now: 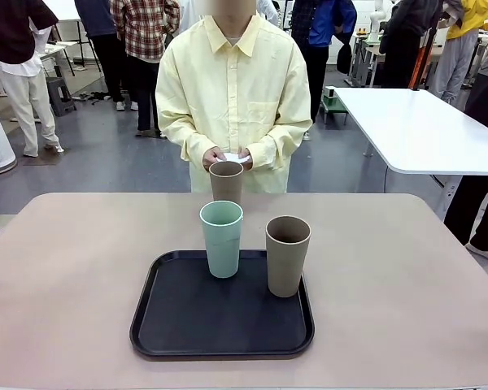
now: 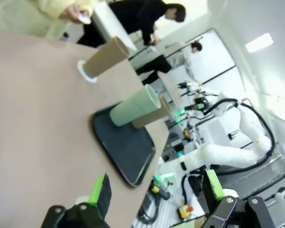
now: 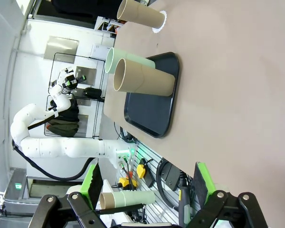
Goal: Place coasters on the table and set cups on them.
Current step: Take one Reusable plastic cup from the Flat Tray and place it on a coaster set by the human.
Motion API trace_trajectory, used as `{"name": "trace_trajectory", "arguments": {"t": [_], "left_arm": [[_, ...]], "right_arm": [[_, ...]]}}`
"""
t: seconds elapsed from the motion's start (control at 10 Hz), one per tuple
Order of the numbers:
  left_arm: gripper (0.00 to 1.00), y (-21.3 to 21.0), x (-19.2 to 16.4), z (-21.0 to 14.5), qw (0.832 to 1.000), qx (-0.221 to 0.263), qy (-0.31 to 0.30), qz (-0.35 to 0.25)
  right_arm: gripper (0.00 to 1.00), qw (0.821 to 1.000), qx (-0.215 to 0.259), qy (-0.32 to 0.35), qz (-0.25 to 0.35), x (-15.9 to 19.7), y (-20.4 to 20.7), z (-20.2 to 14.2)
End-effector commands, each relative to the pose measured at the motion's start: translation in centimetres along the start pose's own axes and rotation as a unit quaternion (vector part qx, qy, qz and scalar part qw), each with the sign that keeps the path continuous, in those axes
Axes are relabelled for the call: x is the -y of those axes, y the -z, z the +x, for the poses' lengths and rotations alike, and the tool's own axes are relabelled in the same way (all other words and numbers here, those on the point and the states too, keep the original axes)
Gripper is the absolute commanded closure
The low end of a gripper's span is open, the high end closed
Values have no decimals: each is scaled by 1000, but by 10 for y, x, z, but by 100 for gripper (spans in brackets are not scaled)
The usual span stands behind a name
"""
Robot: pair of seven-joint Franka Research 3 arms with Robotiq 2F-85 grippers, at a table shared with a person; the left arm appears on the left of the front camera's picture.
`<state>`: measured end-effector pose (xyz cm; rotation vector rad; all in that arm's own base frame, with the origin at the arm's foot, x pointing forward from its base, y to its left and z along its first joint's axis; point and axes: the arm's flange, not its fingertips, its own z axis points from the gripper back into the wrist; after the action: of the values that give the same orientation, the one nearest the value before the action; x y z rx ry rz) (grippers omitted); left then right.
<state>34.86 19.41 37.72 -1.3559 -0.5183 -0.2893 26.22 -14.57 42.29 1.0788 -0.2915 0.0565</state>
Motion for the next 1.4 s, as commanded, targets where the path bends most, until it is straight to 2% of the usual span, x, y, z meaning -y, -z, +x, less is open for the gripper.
{"name": "trace_trajectory", "arguments": {"t": [0.0, 0.1, 0.4, 0.7, 1.0, 1.3], "left_arm": [[0, 0, -2, 5, 1000, 13, 5, -14], [0, 17, 3, 10, 1000, 16, 4, -14], [0, 15, 4, 10, 999, -11, -40, 20], [0, 16, 4, 8, 996, -14, -77, 51], [0, 16, 3, 7, 995, -16, -79, 64], [0, 12, -4, 12, 996, -10, -72, 46]], "right_arm": [[0, 1000, 5, -5, 9, 1, 0, 2], [0, 1000, 5, -5, 9, 1, 0, 2], [0, 1000, 5, -5, 9, 1, 0, 2], [0, 1000, 5, -5, 9, 1, 0, 2], [0, 1000, 5, -5, 9, 1, 0, 2], [0, 1000, 5, -5, 9, 1, 0, 2]]}}
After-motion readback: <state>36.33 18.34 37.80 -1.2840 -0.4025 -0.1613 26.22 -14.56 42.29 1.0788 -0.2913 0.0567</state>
